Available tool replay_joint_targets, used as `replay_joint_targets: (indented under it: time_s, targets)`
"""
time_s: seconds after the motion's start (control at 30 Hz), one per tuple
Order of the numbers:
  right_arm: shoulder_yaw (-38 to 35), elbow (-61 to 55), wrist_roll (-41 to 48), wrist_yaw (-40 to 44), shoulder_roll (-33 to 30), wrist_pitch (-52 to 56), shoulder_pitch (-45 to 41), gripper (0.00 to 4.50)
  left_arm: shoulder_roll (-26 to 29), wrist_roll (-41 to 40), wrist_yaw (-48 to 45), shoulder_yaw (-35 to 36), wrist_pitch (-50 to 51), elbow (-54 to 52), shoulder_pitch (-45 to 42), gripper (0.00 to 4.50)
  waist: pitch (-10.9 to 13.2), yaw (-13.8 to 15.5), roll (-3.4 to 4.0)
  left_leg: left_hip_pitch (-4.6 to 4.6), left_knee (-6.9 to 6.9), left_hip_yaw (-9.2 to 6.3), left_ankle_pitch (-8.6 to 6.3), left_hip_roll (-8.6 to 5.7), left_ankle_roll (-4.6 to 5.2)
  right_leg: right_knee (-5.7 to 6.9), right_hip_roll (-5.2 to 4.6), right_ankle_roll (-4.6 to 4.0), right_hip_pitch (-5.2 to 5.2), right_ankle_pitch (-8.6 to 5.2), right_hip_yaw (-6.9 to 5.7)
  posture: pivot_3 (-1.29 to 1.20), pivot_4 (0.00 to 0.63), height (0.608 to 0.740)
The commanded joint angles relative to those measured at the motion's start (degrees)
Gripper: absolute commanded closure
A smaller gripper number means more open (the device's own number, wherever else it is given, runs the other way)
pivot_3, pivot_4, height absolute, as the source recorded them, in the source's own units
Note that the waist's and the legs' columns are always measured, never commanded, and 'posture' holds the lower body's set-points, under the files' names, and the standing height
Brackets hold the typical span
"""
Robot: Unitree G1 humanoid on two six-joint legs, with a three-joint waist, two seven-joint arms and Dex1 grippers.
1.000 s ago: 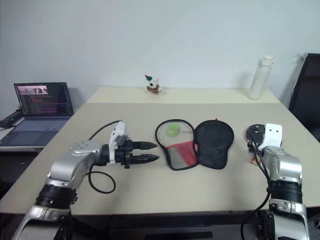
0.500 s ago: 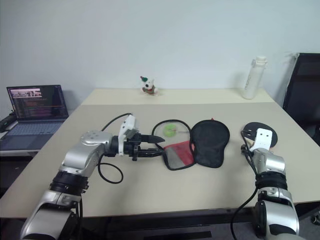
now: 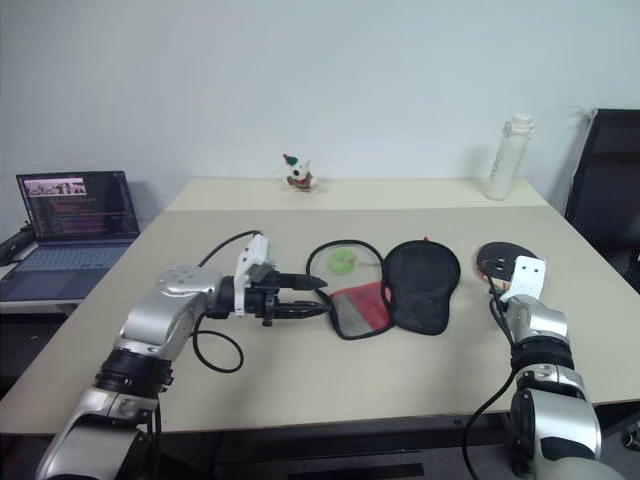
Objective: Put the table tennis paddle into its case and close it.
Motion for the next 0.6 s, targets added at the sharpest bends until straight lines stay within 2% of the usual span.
replay_joint_targets:
  time_s: [0.03,0.13,0.4,0.5,0.6]
  targets:
    - [-0.16,-0.98,-0.68,-1.43,-0.9,-1.41,0.24,3.38,0.57,-0.76,0.45,1.63,0.19,-2.41,-0.19,1.75,0.0,0.0,0.0,0.0,0.0,0.01,0.0,0.0,0.0,0.0,0.0,0.0,-0.01,0.0,0.0,0.0,0.15,0.74]
    - [0.25,-4.03,-0.6,-1.43,-1.05,-1.26,0.68,3.38,0.64,-0.73,0.61,1.67,0.38,-2.55,-0.12,1.75,0.0,0.02,0.0,-0.03,0.0,0.02,0.0,-0.01,0.0,-0.01,0.0,0.0,-0.03,0.0,0.01,0.0,0.15,0.74]
    - [2.24,-33.18,2.36,-0.41,2.41,12.9,4.63,3.38,1.49,-1.21,1.49,2.33,1.63,-4.27,1.61,1.75,0.19,-0.29,0.29,-0.21,-0.19,0.13,-0.01,0.06,0.01,0.03,0.03,-0.01,-0.41,-0.01,0.1,0.0,0.15,0.74]
    - [3.27,-47.34,5.31,-2.1,8.73,22.39,6.74,3.38,1.79,-1.22,1.83,2.59,1.96,-4.95,2.61,1.75,0.18,-0.33,0.29,-0.19,-0.22,0.1,-0.01,0.17,0.01,0.05,0.13,-0.04,-0.42,-0.02,0.07,0.0,0.15,0.74]
    - [3.75,-54.72,6.51,-4.3,15.85,28.44,8.23,3.38,1.82,-1.51,2.12,2.81,2.44,-5.62,3.09,1.75,0.18,-0.23,0.29,-0.17,-0.2,0.08,-0.02,0.46,0.01,0.07,0.41,-0.06,-0.42,-0.03,0.05,0.0,0.15,0.74]
